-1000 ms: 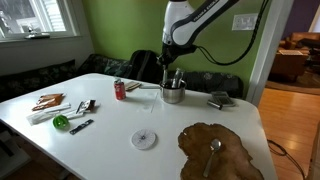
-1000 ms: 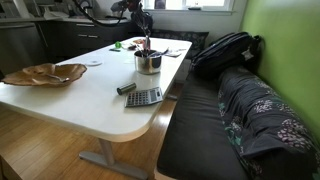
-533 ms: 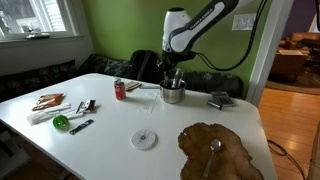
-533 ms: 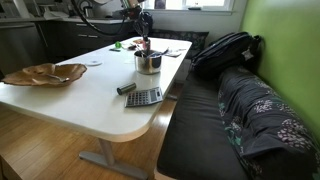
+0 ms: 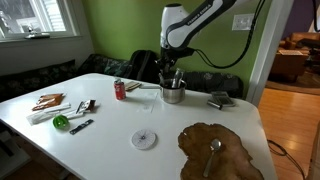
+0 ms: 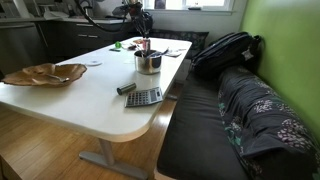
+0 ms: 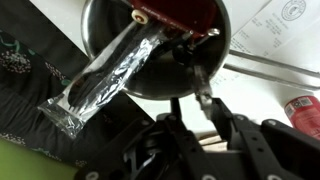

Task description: Remove the pile of spoons from the wooden plate and put them in the pot

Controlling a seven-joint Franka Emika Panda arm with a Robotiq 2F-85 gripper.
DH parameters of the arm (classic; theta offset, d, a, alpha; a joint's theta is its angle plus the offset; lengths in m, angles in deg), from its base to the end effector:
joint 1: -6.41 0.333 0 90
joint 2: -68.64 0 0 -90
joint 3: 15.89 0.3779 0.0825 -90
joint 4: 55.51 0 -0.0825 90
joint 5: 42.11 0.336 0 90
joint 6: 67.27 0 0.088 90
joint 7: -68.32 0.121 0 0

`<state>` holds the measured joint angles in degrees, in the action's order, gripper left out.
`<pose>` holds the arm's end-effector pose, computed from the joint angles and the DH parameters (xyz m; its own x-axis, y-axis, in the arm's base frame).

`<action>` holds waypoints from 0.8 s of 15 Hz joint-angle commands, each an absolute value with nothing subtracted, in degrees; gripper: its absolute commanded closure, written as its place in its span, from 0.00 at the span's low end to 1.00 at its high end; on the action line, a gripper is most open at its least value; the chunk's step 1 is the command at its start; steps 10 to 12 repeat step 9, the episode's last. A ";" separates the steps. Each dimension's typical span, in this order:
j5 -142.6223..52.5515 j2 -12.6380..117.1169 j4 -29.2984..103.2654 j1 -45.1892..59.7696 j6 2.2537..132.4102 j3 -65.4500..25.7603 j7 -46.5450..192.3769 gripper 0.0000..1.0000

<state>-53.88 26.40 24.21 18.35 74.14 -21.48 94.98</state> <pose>0.7599 0.1049 0.3666 0.9113 -0.1500 0.3835 -0.1917 -0.9788 0.0727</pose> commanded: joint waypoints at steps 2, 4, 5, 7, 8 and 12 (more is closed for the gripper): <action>-50.71 30.68 25.41 17.56 74.55 -18.82 89.58 0.23; -48.00 32.46 26.24 16.01 75.01 -15.72 84.44 0.08; -45.96 33.01 26.43 14.92 74.82 -13.61 81.02 0.02; -47.55 31.52 23.95 16.98 74.13 -16.20 84.06 0.11; -47.05 31.87 24.02 16.69 74.12 -15.56 83.07 0.04; -46.86 31.99 24.09 16.49 74.12 -15.24 82.54 0.01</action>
